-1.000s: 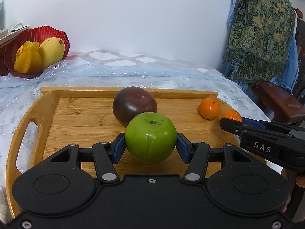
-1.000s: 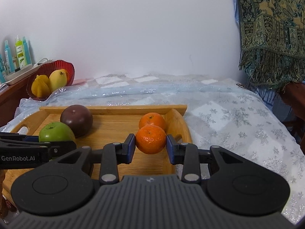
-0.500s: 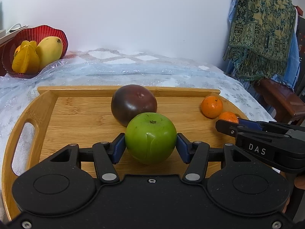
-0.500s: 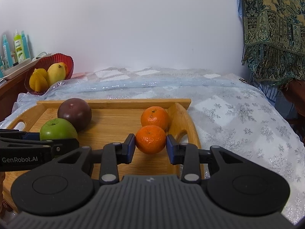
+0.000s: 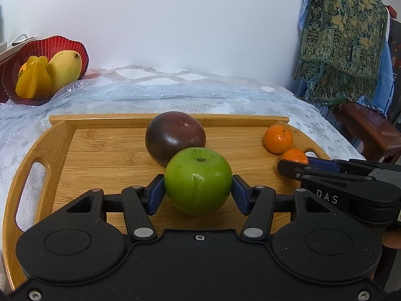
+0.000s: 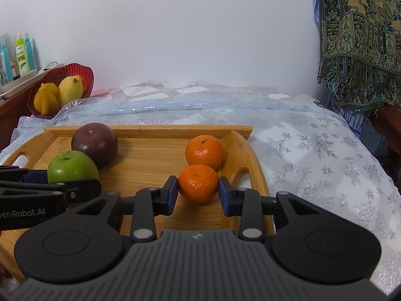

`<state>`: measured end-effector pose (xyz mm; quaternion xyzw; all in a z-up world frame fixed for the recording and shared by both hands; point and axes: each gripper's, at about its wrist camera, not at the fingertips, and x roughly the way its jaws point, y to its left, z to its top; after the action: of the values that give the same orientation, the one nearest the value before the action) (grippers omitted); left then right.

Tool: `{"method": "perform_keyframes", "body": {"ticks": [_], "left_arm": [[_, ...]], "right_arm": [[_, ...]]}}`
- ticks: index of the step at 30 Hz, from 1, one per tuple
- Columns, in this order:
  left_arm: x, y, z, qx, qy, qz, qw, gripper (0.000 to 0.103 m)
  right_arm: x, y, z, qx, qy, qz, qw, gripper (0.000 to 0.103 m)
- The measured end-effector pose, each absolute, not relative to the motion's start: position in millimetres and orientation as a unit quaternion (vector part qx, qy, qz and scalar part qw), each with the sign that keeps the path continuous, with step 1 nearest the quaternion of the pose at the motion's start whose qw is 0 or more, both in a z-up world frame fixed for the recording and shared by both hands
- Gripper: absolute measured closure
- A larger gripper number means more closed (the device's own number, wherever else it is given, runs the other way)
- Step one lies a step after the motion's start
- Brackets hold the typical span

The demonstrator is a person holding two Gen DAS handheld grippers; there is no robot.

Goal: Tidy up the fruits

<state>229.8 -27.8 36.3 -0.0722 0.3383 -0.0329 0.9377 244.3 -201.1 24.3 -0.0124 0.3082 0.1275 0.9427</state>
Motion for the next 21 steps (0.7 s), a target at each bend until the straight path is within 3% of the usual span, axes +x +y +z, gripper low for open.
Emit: {"method": "perform_keyframes", "body": {"ticks": [21], "left_arm": [[229.1, -28.8, 36.8, -0.070, 0.338, -0.034, 0.938, 0.048]], "right_arm": [[245.0, -200.5, 22.6, -0.012, 0.314, 0.119, 0.942, 0.060]]}}
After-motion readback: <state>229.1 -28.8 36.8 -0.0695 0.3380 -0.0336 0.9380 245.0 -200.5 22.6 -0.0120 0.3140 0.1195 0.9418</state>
